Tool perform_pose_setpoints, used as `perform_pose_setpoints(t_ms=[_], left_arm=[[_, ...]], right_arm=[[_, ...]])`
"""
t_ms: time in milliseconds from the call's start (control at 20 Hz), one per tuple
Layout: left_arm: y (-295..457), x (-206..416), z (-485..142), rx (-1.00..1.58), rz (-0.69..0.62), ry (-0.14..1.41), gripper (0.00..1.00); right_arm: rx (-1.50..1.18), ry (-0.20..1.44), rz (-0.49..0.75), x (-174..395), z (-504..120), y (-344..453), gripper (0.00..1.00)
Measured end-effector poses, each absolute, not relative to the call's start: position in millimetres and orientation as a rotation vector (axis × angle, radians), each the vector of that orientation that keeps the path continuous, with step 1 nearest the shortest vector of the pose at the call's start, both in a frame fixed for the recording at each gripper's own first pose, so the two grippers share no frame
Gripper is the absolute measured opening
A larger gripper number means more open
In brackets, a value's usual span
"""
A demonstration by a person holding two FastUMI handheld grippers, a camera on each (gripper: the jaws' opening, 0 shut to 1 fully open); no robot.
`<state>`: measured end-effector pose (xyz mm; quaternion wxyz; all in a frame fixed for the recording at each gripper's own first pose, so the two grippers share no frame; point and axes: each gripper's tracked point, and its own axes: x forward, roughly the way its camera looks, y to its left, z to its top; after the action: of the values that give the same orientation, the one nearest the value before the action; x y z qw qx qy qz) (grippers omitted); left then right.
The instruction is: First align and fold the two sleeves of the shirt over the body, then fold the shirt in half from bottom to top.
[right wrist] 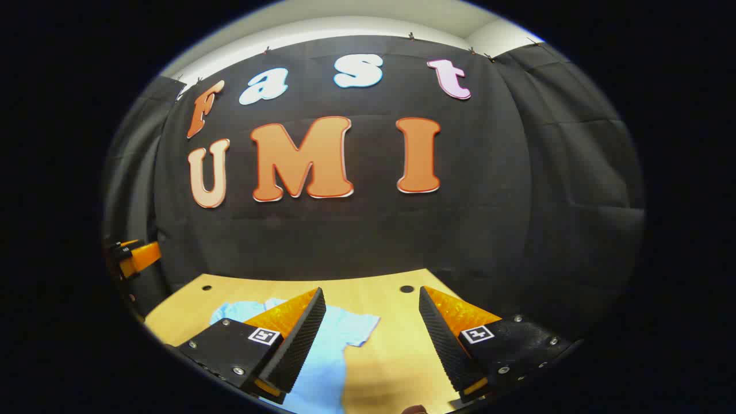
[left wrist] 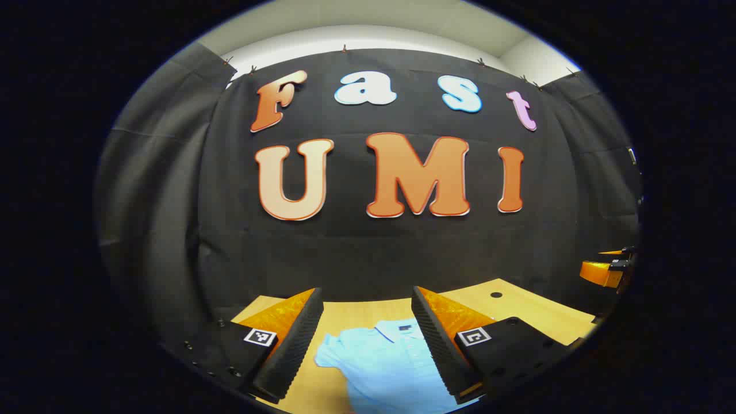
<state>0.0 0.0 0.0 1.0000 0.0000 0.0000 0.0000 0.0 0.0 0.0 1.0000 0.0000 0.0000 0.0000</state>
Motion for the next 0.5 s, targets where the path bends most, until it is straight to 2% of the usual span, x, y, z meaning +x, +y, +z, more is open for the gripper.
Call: perform_pose_setpoints(t_ms=[200, 500], left_arm=[[67, -1, -1, -0.017, 0.056, 0.021, 0.98], [114, -1, 17, -0.004, 0.108, -0.028, 0.99]], right_arm=[[0.012, 0.020, 0.034, 0, 3, 53, 0.98], [-0.018, 0.037, 0.040, 3, 7, 74, 1.00]])
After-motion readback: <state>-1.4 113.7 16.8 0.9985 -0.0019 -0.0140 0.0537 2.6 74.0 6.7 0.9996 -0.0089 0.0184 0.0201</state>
